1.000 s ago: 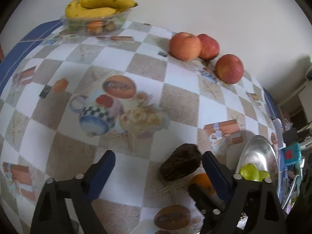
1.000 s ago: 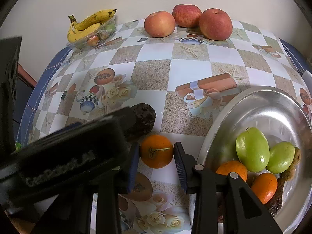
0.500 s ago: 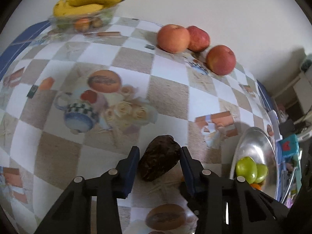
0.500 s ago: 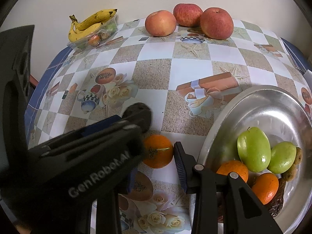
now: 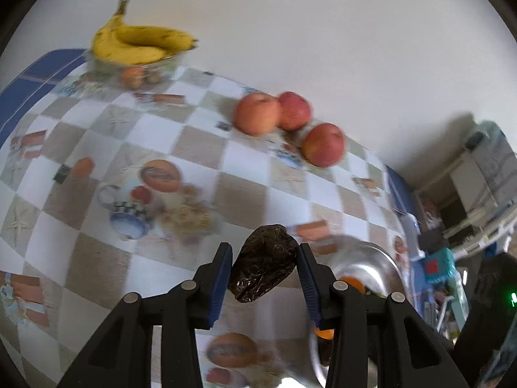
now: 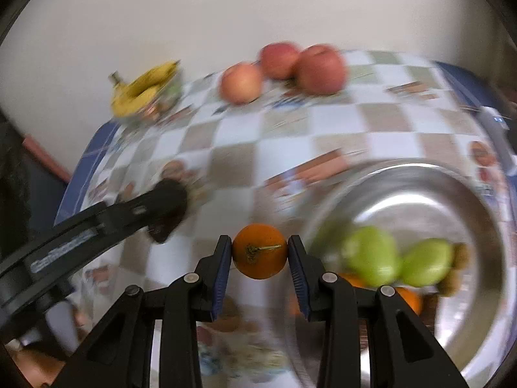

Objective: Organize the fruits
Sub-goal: 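Carry the dark brown fruit and mandarin over the steel bowl with both tools, then lower and release the dark brown fruit and mandarin into the bowl with both tools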

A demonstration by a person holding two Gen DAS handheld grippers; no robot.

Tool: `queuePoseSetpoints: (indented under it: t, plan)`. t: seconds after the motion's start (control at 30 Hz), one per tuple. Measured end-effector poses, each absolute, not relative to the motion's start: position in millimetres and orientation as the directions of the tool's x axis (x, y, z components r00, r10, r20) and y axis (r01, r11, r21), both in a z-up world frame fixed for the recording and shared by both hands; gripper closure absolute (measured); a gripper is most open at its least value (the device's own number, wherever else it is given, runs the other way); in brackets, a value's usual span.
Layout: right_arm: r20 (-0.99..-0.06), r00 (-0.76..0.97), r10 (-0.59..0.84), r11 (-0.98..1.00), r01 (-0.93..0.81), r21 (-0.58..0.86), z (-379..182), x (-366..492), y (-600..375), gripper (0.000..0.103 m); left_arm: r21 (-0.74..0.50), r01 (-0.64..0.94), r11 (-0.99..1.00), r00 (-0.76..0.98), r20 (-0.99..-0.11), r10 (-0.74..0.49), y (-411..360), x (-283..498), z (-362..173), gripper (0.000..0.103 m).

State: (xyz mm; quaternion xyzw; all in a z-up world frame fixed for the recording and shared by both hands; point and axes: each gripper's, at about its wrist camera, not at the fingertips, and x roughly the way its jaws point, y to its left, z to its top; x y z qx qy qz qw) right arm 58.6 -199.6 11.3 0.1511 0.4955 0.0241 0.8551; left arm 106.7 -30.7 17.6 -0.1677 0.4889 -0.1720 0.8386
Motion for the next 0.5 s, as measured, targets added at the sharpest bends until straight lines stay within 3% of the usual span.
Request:
queuePoseSetpoints:
  t: [0.2,0.5]
  plan:
    - [-0.874,0.483,0.055,0.936,0.281,0.214,9.8,43.2,-254.2,0.066,-0.397,0.254,0.882,0.408,-0.783,-0.469,-81.7,88.7,18.3,0.059]
    - [-0.893,0.444,0.071,0.915,0.328,0.236,1.9,29.1,-282.6,0.066,-0.392,0.309,0.866,0.367,-0.791,-0.489,-119.6,81.4,4.7,0.059]
